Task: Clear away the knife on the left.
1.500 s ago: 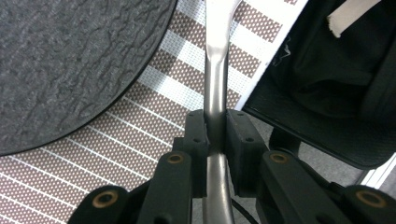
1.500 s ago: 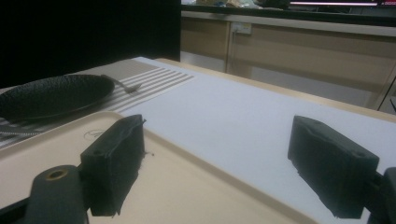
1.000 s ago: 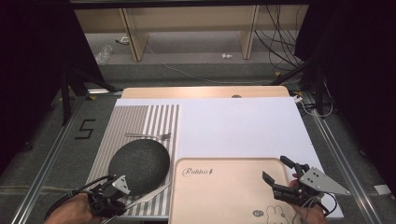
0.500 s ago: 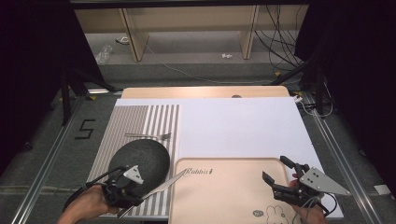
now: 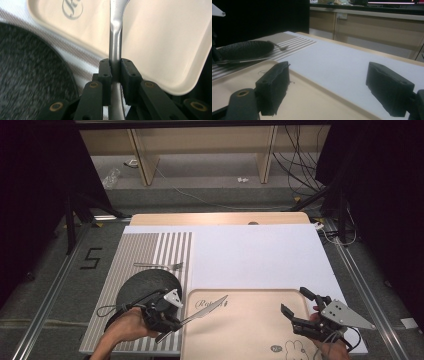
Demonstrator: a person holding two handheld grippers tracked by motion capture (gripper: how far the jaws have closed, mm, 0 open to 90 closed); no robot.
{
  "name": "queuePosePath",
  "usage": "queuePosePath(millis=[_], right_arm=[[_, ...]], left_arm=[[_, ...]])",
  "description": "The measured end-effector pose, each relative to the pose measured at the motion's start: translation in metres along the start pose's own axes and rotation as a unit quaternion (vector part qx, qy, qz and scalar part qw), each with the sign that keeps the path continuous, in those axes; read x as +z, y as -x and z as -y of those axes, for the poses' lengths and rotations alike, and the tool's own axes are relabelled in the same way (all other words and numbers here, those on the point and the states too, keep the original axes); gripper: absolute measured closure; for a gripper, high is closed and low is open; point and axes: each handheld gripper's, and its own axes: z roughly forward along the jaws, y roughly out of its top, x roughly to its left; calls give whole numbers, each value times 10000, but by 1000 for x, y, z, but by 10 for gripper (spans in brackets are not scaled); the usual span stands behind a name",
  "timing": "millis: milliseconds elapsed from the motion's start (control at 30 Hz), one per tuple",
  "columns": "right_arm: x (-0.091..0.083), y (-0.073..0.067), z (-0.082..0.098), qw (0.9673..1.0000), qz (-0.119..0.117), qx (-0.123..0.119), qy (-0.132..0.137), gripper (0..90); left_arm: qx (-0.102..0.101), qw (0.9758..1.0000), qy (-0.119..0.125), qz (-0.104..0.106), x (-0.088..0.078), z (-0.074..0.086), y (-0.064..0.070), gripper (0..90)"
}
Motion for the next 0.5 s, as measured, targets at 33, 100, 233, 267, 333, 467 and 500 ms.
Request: queuePosePath(millis=[33, 100, 233, 267, 333, 467, 500], right_arm=[[0, 0, 0, 10000, -2, 3, 2, 197], [0, 0, 0, 10000, 2, 8, 6, 197], [0, 0, 0, 10000, -7, 6, 6, 198], [0, 0, 0, 10000, -7, 6, 6, 198], [0, 0, 0, 10000, -7, -4, 2, 198], [0, 0, 0, 10000, -7, -1, 8, 198], [-1, 0, 0, 10000, -8, 6, 7, 197]], left_arm=[[23, 10000, 13, -7, 1, -3, 1, 788], [57, 9999, 73, 50, 3, -9, 5, 788], [160, 9999, -18, 7, 8, -19, 12, 788], [160, 9999, -18, 7, 8, -19, 12, 788], [190, 9998, -10, 67, 10, -23, 15, 788], [235, 9997, -51, 61, 15, -30, 21, 788], [265, 9996, -107, 72, 17, -32, 25, 788]])
